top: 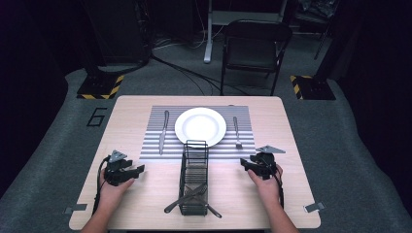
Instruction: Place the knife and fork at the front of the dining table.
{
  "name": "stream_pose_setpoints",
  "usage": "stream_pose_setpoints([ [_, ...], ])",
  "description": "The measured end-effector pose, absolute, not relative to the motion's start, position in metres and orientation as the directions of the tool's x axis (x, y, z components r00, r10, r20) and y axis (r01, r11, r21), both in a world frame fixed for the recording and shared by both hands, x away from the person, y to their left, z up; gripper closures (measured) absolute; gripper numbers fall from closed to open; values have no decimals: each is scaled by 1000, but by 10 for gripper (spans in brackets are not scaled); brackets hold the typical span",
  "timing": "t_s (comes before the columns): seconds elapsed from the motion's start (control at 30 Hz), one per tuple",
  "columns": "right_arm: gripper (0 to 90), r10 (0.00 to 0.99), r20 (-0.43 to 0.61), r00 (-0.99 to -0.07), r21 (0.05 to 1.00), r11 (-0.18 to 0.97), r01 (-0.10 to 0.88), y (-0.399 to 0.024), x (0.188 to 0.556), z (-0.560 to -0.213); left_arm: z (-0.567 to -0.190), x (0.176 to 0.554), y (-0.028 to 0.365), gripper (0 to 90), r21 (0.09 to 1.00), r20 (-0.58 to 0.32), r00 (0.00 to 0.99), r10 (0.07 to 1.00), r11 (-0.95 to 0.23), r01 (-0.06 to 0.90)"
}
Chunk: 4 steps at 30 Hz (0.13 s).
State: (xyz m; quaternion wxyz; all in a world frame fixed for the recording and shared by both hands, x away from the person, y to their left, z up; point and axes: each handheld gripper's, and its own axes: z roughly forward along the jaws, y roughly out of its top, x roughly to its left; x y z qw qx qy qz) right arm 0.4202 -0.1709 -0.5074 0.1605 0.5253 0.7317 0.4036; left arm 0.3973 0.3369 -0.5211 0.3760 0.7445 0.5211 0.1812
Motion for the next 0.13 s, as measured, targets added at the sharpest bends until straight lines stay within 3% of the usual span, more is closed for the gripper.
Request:
stream_pose_setpoints([
  [0.13,482,897,178,-404,761,134,635,-171,420,-508,-523,399,338,371,745,-129,378,917,-162,648],
])
